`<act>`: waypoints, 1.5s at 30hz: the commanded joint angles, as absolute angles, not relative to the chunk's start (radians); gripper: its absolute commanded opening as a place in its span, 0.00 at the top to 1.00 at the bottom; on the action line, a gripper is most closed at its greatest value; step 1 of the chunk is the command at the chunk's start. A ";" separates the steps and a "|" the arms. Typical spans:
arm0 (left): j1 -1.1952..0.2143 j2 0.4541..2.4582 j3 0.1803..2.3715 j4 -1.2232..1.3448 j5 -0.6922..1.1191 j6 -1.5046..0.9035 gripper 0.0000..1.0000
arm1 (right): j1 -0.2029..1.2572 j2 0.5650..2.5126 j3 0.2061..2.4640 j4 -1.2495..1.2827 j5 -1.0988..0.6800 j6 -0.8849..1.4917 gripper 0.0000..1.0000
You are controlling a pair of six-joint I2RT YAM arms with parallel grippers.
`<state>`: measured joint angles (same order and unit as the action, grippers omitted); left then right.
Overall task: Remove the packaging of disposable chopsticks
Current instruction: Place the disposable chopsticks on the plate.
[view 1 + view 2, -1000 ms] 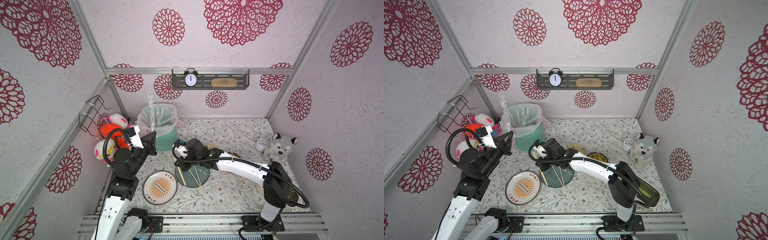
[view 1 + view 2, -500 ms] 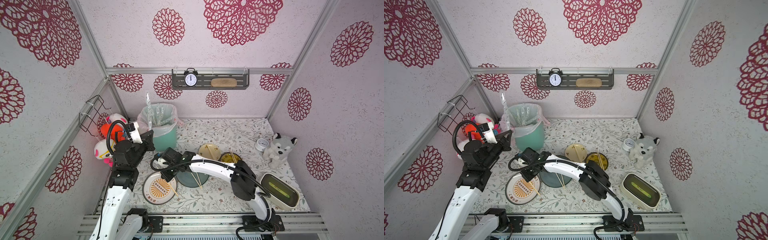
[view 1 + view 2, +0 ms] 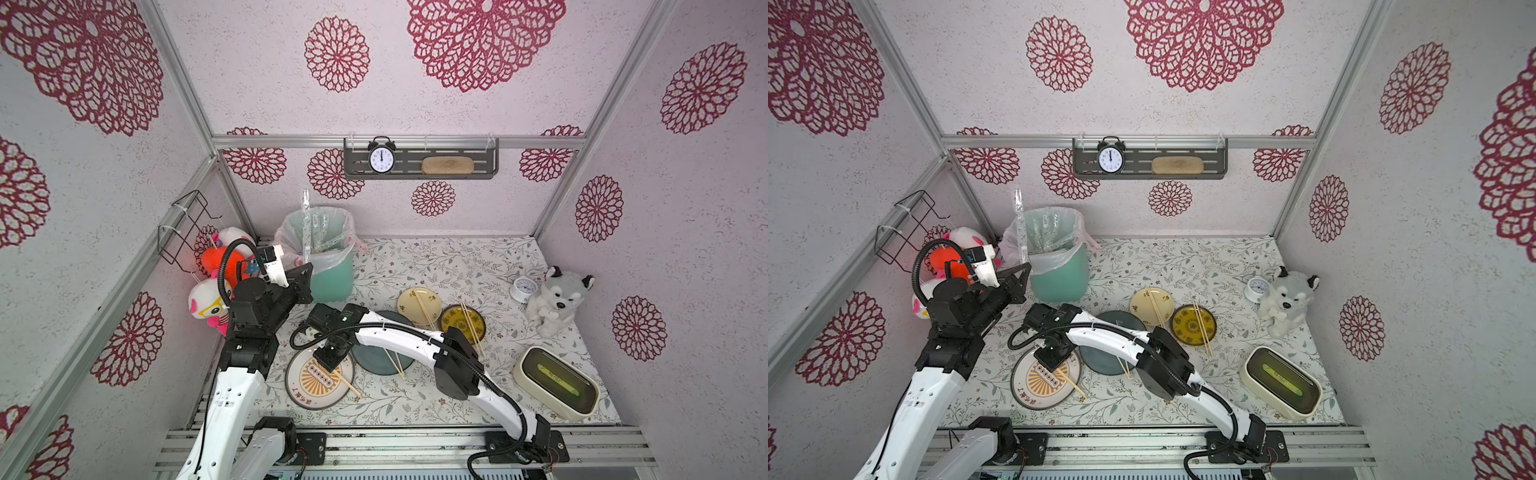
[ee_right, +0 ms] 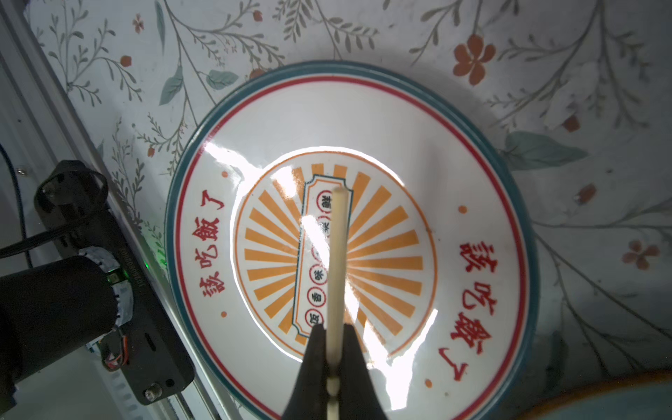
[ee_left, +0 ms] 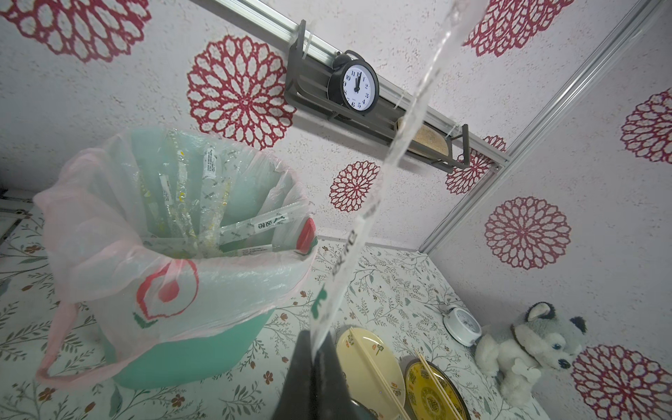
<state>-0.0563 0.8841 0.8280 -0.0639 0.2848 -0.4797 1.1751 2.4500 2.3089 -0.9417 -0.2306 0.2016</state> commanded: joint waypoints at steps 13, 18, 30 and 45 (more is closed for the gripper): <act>-0.049 0.893 0.836 -0.048 0.331 -0.473 1.00 | 1.177 2.492 2.342 -0.925 -0.161 0.211 1.00; -0.049 0.890 0.836 -0.048 0.338 -0.472 1.00 | 1.179 2.506 2.340 -0.923 -0.135 0.224 1.00; -0.048 0.890 0.831 -0.037 0.357 -0.468 1.00 | 1.177 2.489 2.354 -0.924 -0.130 0.228 0.98; -0.044 0.868 0.822 -0.048 0.359 -0.460 1.00 | 1.180 2.443 2.362 -0.951 -0.135 0.219 1.00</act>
